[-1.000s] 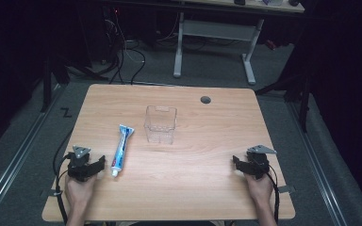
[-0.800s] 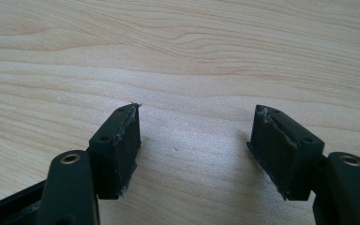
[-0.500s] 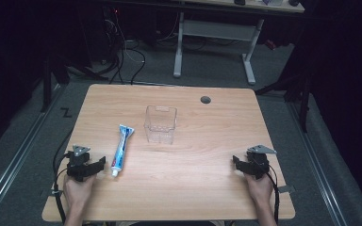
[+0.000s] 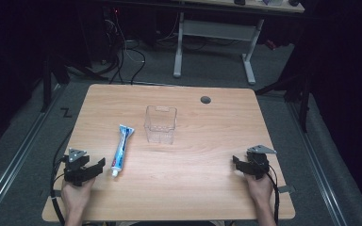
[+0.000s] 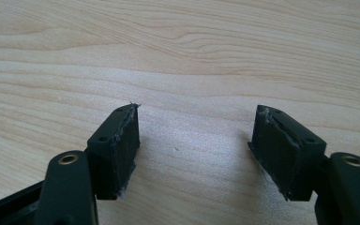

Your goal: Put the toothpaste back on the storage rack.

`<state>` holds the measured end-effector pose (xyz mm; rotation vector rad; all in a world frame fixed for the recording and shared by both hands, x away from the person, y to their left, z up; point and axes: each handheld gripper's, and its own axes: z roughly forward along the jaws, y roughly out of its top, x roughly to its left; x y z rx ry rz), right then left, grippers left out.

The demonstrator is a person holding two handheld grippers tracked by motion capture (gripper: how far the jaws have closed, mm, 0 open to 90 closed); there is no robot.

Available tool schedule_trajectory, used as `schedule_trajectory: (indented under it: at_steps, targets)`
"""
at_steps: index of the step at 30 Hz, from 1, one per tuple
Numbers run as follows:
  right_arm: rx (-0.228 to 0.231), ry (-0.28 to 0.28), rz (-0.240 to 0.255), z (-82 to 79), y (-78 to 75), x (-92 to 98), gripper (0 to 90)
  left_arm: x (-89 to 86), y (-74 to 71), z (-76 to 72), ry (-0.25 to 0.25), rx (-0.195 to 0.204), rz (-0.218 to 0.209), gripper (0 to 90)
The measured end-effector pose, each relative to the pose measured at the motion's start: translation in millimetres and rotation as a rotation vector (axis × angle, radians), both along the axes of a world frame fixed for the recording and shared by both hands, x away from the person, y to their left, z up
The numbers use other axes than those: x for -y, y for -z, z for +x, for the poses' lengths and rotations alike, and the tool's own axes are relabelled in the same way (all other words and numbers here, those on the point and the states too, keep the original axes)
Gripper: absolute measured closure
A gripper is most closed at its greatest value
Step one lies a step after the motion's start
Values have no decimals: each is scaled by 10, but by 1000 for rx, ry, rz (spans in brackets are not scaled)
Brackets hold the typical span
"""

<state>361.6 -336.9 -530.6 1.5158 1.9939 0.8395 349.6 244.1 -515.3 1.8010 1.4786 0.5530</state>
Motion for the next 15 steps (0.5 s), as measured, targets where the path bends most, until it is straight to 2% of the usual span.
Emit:
schedule_trajectory:
  at_steps: [4,6,14,15]
  targets:
    - [2,-1,0,1,1,1,327,9,-44,-80,4,12,-12,351]
    - [2,-1,0,1,1,0,327,43,-86,-128,19,30,0,355]
    - [0,0,1,0,1,-1,327,169,-168,-166,73,46,-2,360]
    - [1,0,0,0,1,0,327,197,-185,-166,82,46,-13,360]
